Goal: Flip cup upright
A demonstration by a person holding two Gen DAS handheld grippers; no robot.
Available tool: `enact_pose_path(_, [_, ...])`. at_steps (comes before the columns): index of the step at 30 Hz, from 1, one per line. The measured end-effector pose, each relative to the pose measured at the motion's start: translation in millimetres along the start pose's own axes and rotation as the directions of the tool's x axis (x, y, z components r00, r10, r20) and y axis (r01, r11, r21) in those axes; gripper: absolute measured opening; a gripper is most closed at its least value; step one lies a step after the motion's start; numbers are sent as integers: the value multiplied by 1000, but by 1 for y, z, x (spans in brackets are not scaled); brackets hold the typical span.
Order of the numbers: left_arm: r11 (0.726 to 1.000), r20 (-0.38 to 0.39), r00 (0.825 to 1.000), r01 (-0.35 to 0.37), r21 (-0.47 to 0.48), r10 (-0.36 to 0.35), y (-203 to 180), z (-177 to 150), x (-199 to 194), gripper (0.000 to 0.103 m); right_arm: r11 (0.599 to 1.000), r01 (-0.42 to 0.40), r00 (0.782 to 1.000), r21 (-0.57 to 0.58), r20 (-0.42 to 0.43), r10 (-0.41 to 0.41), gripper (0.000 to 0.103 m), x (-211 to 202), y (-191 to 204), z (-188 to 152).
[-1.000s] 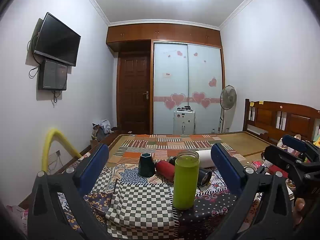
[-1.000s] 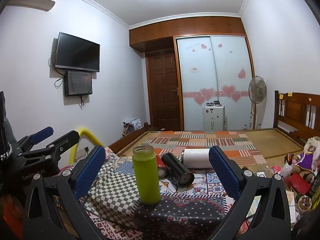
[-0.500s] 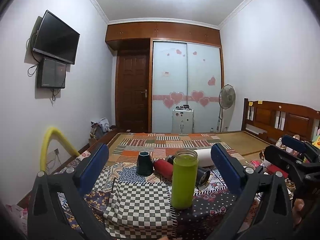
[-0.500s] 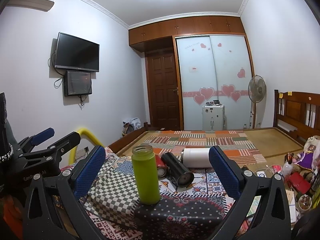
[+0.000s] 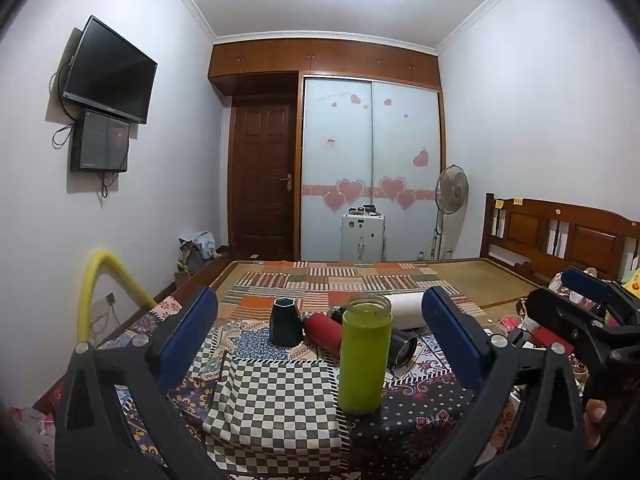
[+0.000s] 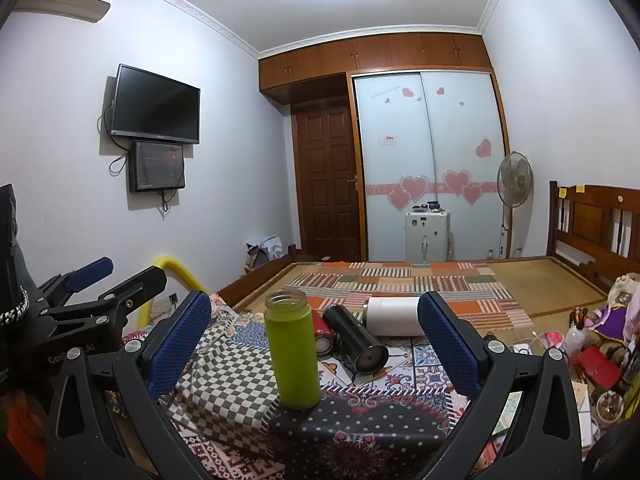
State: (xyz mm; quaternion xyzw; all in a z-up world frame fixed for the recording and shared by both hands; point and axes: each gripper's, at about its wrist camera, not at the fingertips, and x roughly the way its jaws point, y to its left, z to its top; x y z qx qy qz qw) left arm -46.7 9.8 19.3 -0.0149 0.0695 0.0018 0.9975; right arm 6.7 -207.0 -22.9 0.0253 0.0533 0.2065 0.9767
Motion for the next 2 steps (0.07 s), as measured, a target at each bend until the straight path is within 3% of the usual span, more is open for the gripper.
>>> enact_pose_path(2, [1000,-6,1000,4,-2,-4,0,0,1,103,1000,-1,1000,1,-1,1,103,0,0,0])
